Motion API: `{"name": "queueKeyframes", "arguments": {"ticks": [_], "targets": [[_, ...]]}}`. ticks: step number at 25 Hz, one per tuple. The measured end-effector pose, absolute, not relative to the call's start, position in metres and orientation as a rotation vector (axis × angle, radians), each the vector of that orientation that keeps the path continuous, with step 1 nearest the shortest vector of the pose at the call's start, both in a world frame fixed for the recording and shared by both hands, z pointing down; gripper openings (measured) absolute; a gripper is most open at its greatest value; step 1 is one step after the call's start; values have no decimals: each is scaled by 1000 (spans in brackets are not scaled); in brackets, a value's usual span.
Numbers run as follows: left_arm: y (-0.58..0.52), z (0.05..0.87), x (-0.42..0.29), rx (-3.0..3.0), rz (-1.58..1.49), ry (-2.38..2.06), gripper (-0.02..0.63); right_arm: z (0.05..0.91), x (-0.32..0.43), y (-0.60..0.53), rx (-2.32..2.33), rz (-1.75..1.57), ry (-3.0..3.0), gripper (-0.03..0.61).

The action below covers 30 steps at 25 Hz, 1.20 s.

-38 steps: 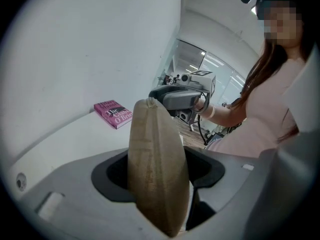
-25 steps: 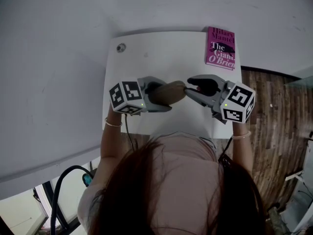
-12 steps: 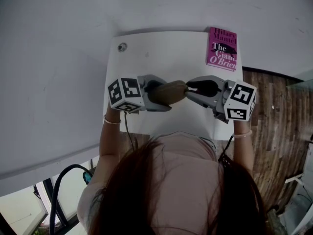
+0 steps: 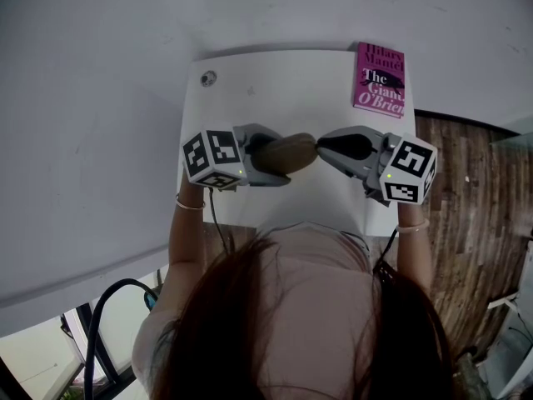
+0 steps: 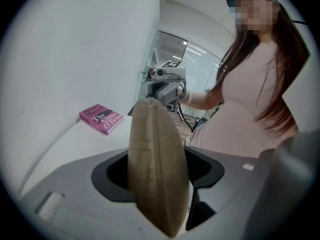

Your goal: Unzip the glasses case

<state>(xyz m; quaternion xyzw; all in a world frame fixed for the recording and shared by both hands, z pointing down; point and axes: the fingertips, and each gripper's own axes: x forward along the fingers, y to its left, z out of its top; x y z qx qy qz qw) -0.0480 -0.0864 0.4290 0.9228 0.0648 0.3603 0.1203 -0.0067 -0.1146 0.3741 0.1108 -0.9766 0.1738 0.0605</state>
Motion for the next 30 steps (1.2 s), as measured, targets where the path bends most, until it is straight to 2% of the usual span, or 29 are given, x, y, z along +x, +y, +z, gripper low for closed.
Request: {"name": "queueKeyframes", "arguments": {"ticks": [6,30], "targets": [[-90,433,-46,2701,1088,172,295,379,-4,-118,364,525,-2932,21],[-98,433,-36,2644,842,121,291,386,10,-131,436,467,-2916,3]]}}
